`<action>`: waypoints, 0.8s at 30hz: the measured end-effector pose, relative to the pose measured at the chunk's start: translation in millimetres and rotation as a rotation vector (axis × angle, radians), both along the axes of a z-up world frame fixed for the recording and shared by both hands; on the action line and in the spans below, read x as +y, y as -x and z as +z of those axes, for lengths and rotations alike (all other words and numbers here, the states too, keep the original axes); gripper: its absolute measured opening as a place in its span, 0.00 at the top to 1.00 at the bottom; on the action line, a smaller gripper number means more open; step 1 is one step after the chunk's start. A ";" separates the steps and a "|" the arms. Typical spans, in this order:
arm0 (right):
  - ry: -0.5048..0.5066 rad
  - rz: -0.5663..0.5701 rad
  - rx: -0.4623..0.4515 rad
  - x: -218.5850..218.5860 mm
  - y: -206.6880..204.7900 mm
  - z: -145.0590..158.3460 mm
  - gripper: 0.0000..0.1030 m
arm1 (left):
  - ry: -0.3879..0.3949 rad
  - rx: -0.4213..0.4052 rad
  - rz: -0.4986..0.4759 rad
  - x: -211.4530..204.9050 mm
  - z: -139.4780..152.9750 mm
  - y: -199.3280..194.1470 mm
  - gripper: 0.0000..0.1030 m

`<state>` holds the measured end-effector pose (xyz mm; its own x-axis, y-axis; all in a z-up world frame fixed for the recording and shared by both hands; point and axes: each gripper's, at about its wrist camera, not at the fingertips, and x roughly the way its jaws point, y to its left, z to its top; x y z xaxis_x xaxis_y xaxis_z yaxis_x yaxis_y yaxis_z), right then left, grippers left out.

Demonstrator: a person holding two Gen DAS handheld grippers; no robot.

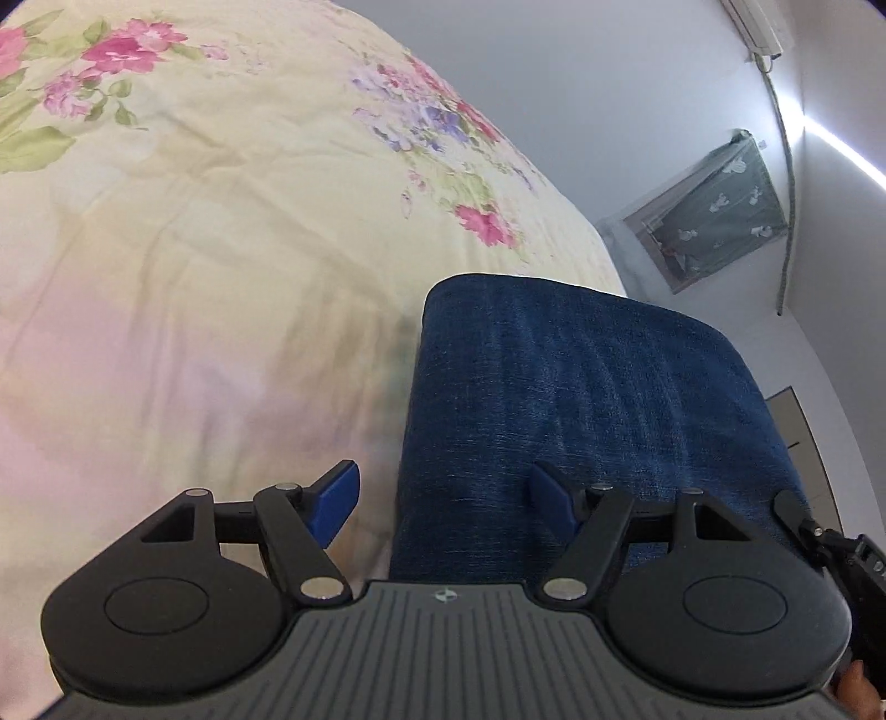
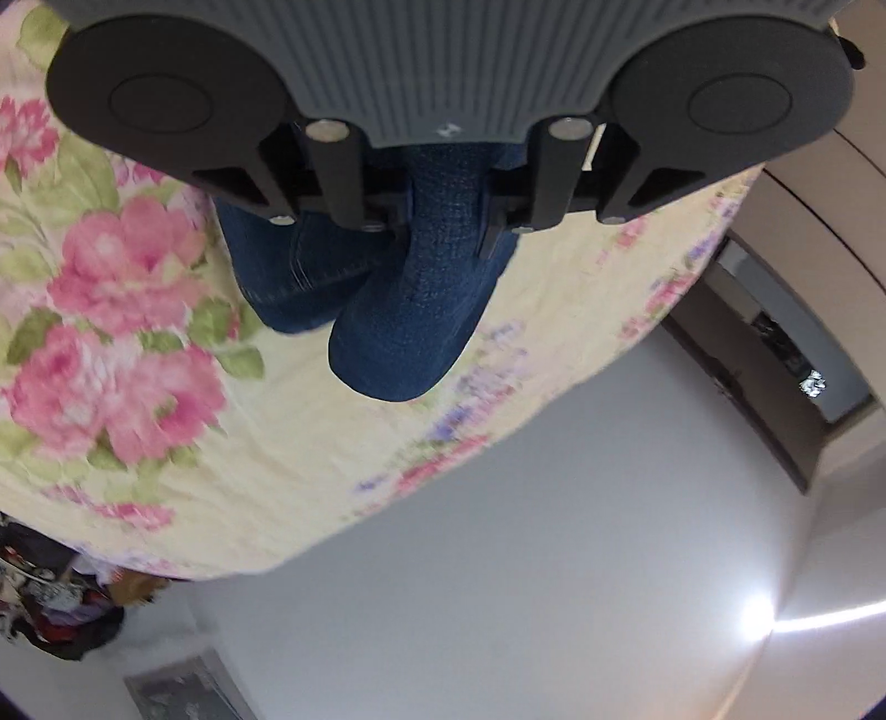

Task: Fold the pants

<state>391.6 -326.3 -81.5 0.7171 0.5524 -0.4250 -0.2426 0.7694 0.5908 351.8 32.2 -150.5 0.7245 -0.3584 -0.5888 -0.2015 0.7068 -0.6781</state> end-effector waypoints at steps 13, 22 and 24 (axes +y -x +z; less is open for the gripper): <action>-0.185 -0.144 0.142 -74.4 21.2 -108.9 0.84 | -0.077 -0.007 -0.097 -43.7 1.2 -11.2 0.21; -0.151 -0.135 0.151 -77.2 0.4 -116.1 0.64 | -0.088 0.025 -0.147 -47.5 -4.8 -9.5 0.16; -0.128 -0.132 0.180 -84.3 1.8 -125.9 0.58 | -0.086 0.006 -0.147 -45.5 -0.7 -4.1 0.20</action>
